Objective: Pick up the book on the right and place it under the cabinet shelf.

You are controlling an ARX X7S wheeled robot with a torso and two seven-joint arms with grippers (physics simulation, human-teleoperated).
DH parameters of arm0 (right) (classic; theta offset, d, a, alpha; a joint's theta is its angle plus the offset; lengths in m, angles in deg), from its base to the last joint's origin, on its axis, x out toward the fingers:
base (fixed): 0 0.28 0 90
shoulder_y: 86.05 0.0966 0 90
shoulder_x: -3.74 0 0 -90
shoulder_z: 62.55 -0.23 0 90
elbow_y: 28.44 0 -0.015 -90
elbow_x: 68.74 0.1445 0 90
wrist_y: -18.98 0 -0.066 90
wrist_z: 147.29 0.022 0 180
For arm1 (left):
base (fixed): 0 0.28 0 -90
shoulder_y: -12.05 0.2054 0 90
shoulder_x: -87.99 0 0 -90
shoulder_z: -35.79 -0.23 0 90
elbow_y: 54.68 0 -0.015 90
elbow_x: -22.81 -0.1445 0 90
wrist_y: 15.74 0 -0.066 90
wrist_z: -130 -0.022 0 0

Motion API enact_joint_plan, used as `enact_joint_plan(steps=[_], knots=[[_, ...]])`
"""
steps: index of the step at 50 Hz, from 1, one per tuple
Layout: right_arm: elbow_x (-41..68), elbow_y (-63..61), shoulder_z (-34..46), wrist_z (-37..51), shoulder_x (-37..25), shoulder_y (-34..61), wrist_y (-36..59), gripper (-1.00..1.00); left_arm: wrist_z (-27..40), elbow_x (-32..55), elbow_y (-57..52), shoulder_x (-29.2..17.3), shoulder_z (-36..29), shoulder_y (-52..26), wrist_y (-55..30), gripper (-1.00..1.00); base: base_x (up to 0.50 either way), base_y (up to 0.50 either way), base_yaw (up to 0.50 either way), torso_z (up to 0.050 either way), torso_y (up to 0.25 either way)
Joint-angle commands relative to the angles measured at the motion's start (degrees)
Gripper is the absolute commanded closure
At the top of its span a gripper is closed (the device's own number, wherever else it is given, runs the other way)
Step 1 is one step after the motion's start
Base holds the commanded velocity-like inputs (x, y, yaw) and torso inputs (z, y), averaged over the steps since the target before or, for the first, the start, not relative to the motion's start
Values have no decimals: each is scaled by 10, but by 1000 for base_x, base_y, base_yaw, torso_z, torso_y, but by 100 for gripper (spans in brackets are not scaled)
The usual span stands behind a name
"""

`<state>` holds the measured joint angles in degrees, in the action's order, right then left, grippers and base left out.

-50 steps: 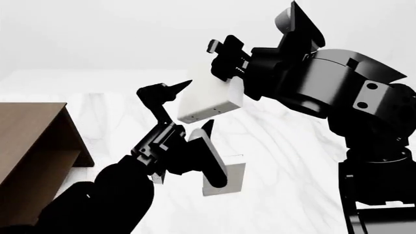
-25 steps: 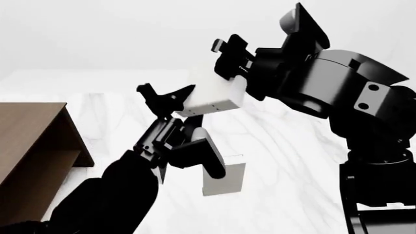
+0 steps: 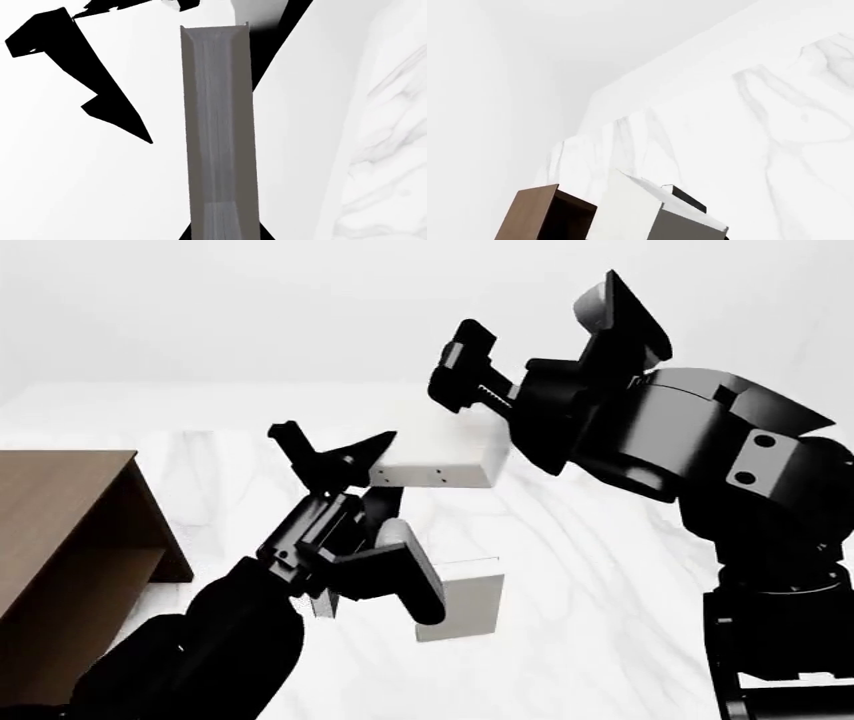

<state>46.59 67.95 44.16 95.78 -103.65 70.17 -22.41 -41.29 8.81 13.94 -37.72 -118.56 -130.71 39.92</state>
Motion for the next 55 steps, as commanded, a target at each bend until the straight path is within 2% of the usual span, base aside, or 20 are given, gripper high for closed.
enact_joint_plan(steps=[1,19,34,44,55], knots=[[18,-6,-10,-12,-22,-2,-3,-100,1,3,-32,-63,-3,9,15,100,0,0,0,0,0],[36,-32,-32,0,-72,-10,-2,-100,-7,-8,-92,-195,3,47,-19,100,0,0,0,1,1],[35,-41,-43,-8,-97,-18,-2,-100,9,2,-139,-307,2,108,-58,100,0,0,0,0,1],[36,-45,-45,-7,-100,-25,-8,-100,32,4,-150,-349,-16,155,-76,100,0,0,0,1,1],[36,-45,-44,-6,-101,-24,-12,-100,42,5,-144,-366,-27,178,-84,100,0,0,0,0,1]])
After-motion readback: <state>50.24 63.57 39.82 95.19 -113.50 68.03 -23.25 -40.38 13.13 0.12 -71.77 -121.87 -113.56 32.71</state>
